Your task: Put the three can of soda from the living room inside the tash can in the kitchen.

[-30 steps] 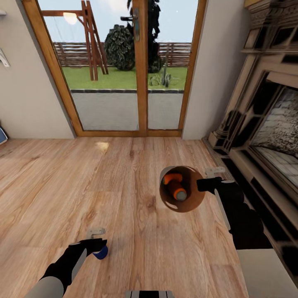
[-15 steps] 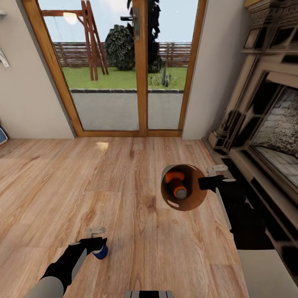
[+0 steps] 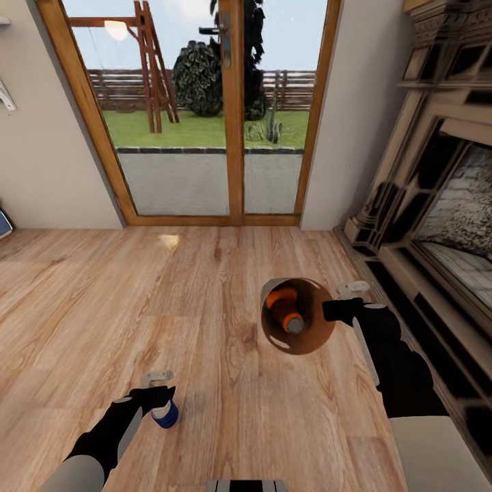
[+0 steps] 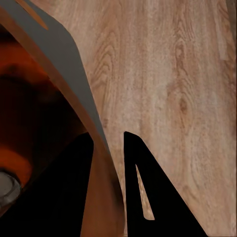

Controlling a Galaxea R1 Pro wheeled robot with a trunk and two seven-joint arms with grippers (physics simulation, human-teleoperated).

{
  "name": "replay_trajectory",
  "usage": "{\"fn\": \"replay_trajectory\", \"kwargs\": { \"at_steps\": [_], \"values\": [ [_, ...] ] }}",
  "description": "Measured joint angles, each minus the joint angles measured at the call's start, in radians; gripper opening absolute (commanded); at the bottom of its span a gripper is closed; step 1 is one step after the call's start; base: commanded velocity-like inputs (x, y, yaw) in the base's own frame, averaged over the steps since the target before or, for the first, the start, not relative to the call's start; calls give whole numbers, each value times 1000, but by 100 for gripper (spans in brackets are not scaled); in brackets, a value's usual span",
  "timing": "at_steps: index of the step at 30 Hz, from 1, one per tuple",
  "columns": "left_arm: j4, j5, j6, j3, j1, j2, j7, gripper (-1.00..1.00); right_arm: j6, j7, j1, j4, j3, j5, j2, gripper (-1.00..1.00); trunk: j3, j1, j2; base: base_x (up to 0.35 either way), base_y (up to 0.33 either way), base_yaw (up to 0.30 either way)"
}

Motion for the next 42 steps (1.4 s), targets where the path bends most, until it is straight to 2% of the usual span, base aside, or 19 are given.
{"fn": "replay_trajectory", "kwargs": {
  "at_steps": [2,7,11,15,19,23,30,35,42],
  "values": [
    [0,0,1,0,0,0,1,100,-2,-3,0,3,-2,40,0,-100,-8,1,0,0,0,0],
    [1,0,3,1,0,0,1,100,0,0,0,1,0,4,0,-100,-27,3,-2,0,0,0],
    [0,1,4,1,0,1,1,100,-2,-2,0,2,0,29,0,-100,-42,5,-2,0,0,0],
    [-1,4,4,2,0,1,1,100,-1,-1,0,1,1,11,0,-100,-58,7,-3,0,0,0],
    [-1,5,3,2,0,2,1,100,-2,-1,0,2,15,26,0,-100,-73,9,-4,0,0,0],
    [-1,5,1,2,0,2,1,100,-1,-4,0,0,30,13,-1,-100,-73,9,-4,0,0,0],
    [-1,5,5,2,0,3,-4,100,-1,-8,0,0,35,21,-1,-100,-73,9,-4,215,0,0],
    [-1,30,7,2,-1,8,-5,100,-1,-8,0,0,35,22,-1,-100,-73,9,-4,277,0,0],
    [-1,41,0,2,0,9,0,100,-1,-8,0,0,35,19,-1,-100,-73,9,-4,57,0,0]
  ]
}}
